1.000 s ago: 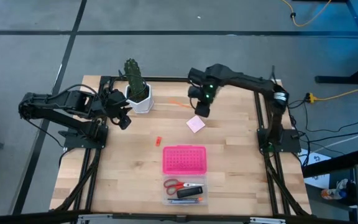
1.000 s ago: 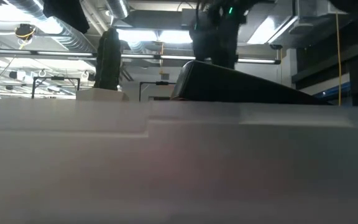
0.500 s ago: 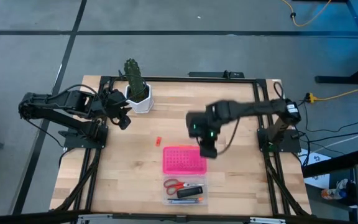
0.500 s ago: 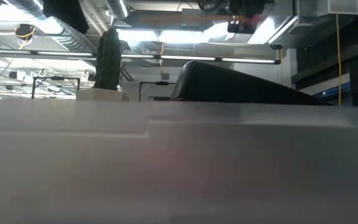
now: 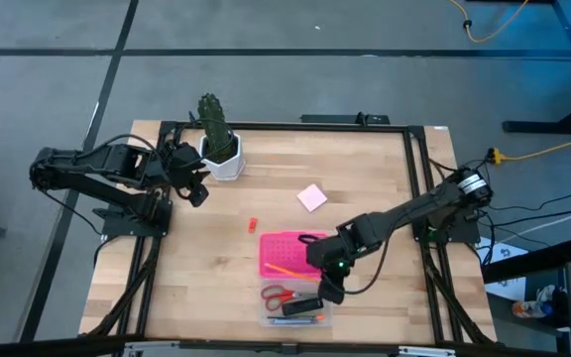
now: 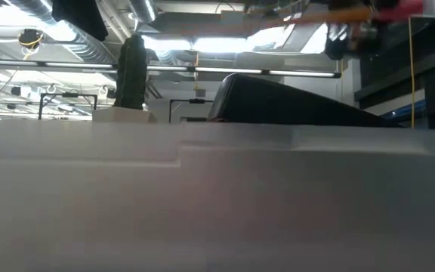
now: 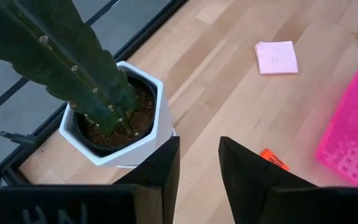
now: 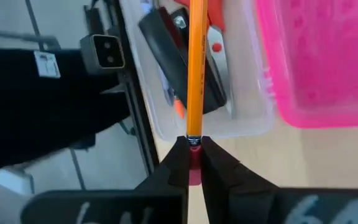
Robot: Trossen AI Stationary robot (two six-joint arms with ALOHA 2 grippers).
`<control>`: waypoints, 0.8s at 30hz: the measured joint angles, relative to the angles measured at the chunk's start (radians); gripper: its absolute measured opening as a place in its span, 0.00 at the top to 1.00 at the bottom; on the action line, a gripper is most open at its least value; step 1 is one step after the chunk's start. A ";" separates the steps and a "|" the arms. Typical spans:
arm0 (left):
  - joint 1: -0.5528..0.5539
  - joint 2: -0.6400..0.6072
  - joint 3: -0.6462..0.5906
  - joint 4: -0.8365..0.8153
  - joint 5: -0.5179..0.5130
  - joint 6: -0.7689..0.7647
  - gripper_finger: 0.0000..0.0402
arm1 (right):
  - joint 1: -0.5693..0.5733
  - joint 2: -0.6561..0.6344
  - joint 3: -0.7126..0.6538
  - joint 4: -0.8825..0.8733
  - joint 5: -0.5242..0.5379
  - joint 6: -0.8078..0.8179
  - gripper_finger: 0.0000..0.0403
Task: Pack school essentials
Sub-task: Put the yellow pencil into the pencil case
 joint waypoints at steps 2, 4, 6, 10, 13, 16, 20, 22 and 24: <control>0.000 0.000 0.000 0.000 0.000 0.022 0.74 | 0.003 0.000 -0.040 0.072 0.019 0.061 0.95; 0.000 0.000 0.000 0.000 0.000 0.048 0.74 | 0.007 0.000 -0.075 0.118 0.043 0.103 0.95; 0.000 0.000 0.000 0.000 0.000 0.060 0.74 | 0.014 0.008 -0.110 0.165 0.048 0.135 0.95; 0.000 0.000 0.000 -0.001 0.000 0.077 0.74 | 0.039 0.036 -0.163 0.241 0.046 0.160 0.95; 0.000 -0.001 0.000 -0.001 -0.001 0.077 0.74 | 0.049 0.059 -0.177 0.242 0.054 0.137 0.95; 0.000 0.000 0.000 -0.001 -0.001 0.078 0.74 | 0.050 0.078 -0.177 0.252 0.070 0.099 0.95; 0.000 0.000 0.000 -0.001 -0.001 0.082 0.74 | 0.050 0.095 -0.176 0.257 0.070 0.057 0.95; 0.000 0.000 0.000 -0.001 -0.001 0.102 0.74 | 0.050 0.103 -0.177 0.254 0.070 0.022 0.95; 0.000 0.000 0.000 -0.001 -0.001 0.117 0.74 | 0.050 0.109 -0.176 0.251 0.065 -0.010 0.95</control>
